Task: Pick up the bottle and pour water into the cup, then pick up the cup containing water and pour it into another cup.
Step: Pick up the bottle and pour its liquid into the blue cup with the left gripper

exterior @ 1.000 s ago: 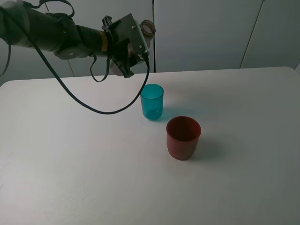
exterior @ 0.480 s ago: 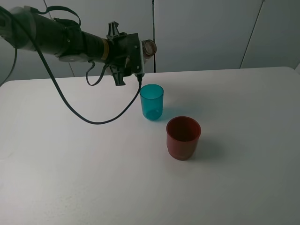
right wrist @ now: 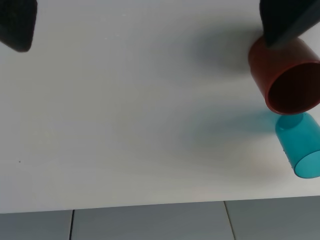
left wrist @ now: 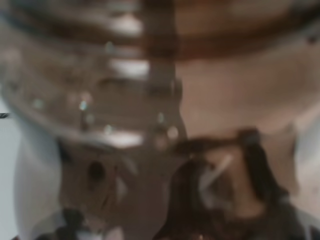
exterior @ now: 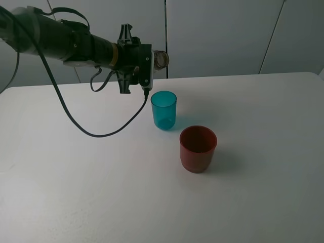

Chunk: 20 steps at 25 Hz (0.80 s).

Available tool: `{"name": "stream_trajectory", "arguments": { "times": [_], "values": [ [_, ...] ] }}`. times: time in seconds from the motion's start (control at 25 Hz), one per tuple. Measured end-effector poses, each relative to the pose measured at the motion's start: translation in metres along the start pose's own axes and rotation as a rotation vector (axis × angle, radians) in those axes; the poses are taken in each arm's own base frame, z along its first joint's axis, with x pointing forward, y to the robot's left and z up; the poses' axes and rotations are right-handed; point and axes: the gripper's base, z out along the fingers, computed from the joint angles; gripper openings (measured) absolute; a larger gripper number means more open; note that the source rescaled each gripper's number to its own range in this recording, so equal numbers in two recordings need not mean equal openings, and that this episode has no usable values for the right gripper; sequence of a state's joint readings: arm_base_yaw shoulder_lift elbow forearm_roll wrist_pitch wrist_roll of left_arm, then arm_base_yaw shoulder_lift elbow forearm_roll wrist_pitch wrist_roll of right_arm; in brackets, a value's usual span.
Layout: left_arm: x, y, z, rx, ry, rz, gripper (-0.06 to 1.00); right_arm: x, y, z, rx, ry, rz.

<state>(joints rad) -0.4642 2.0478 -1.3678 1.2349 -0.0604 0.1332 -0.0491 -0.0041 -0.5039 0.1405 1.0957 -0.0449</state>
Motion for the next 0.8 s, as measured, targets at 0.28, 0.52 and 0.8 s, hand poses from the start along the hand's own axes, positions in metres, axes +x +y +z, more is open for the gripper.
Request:
{"name": "stream_trajectory", "arguments": {
  "times": [0.28, 0.52, 0.8],
  "values": [
    [-0.0036, -0.0019, 0.0002, 0.010, 0.013, 0.108, 0.02, 0.0000, 0.0000, 0.0000, 0.000, 0.000, 0.000],
    [-0.0035, -0.0022, 0.0003, 0.014, 0.021, 0.198, 0.02, 0.0000, 0.0000, 0.0000, 0.000, 0.000, 0.000],
    [-0.0030, -0.0045, 0.0021, 0.022, 0.021, 0.236, 0.02, 0.0000, 0.0000, 0.0000, 0.000, 0.000, 0.000]
  ]
}}
